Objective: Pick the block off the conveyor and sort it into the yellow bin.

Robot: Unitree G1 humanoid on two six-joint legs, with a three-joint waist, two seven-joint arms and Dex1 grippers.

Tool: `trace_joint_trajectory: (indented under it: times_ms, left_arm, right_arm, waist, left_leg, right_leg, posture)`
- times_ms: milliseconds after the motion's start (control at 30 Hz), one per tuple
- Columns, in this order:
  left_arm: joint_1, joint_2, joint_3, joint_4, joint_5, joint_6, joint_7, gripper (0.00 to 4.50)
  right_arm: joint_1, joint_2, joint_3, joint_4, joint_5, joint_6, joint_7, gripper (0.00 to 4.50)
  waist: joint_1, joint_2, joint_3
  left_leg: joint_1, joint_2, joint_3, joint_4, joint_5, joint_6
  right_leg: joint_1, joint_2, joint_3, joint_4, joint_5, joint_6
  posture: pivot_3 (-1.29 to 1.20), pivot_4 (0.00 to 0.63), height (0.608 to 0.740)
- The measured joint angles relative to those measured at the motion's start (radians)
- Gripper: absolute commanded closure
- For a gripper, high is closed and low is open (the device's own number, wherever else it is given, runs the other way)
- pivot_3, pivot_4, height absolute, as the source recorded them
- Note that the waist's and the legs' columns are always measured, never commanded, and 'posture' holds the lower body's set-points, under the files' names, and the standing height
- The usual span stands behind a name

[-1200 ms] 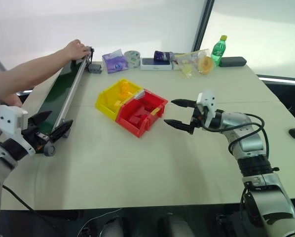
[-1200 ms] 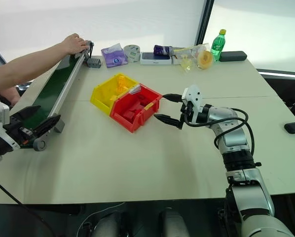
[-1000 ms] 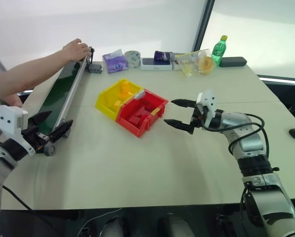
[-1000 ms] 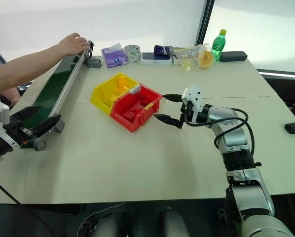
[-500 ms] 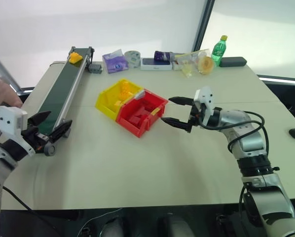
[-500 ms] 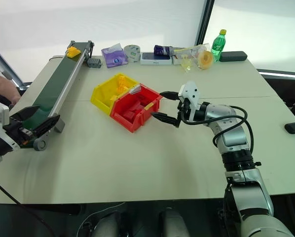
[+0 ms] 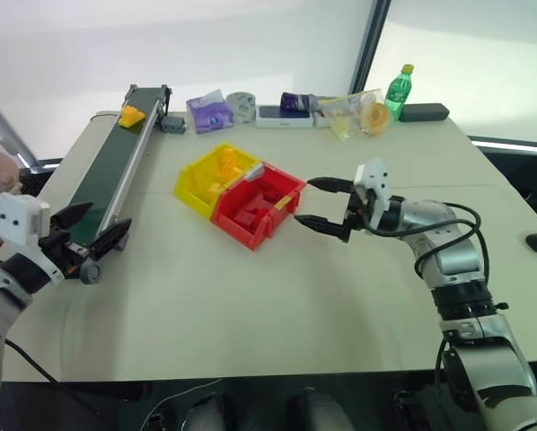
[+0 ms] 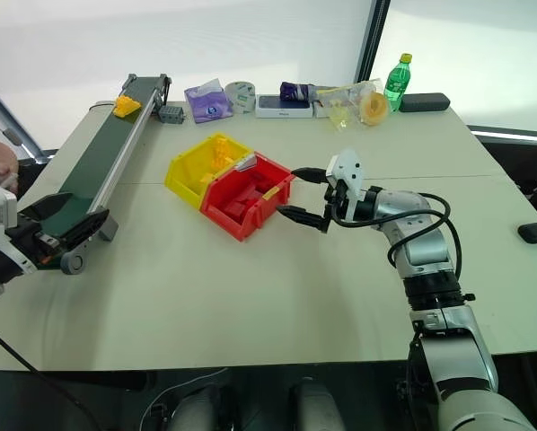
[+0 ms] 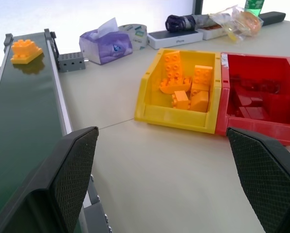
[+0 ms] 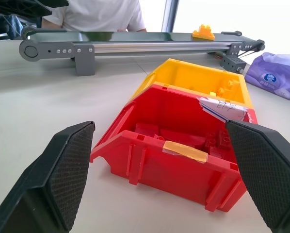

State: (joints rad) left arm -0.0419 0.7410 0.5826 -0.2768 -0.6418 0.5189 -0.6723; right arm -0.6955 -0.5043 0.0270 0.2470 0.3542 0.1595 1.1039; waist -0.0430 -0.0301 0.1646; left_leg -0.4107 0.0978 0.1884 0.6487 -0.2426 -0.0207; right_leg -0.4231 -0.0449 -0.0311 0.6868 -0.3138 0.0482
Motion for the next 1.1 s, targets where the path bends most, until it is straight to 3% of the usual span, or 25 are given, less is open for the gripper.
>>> trace_joint_trajectory:
  times_ms: [167,433,600,1100]
  left_arm:
    - [0.012,-0.010,0.006,-0.005,0.000,-0.008,0.010,0.05]
    - [0.168,-0.159,0.175,-0.053,0.010,-0.118,0.121,0.05]
    - [0.278,-0.240,0.216,-0.064,0.028,-0.179,0.157,0.05]
    - [0.298,-0.248,0.220,-0.056,0.029,-0.233,0.191,0.05]
  right_arm:
    - [0.001,0.000,0.000,0.016,-0.001,-0.022,0.004,0.00]
    - [0.006,-0.004,0.000,0.039,-0.001,-0.038,0.015,0.00]
    - [0.005,0.006,0.000,0.049,-0.003,-0.039,0.020,0.00]
    - [-0.006,0.021,0.001,0.062,-0.018,-0.039,0.022,0.00]
  waist:
    - [0.000,0.000,0.000]
    - [-0.002,0.000,0.000]
    - [0.002,0.000,0.000]
    - [0.000,-0.001,0.000]
  left_leg:
    - [0.000,0.000,0.000,0.000,0.000,0.000]
    - [0.000,0.000,0.000,0.000,0.000,0.000]
    - [0.000,0.000,0.000,0.000,0.000,0.000]
    - [0.000,0.000,-0.001,0.000,0.000,0.001]
  right_leg:
    - [0.000,0.000,0.000,0.000,0.000,0.000]
    - [0.000,0.000,0.000,-0.001,0.000,0.000]
    - [0.001,-0.001,0.000,-0.001,0.000,0.000]
    - [0.001,-0.001,0.000,-0.001,0.000,0.000]
  posture:
    - [0.00,0.150,0.740]
    - [0.00,0.150,0.740]
    - [0.00,0.150,0.740]
    - [0.00,0.150,0.740]
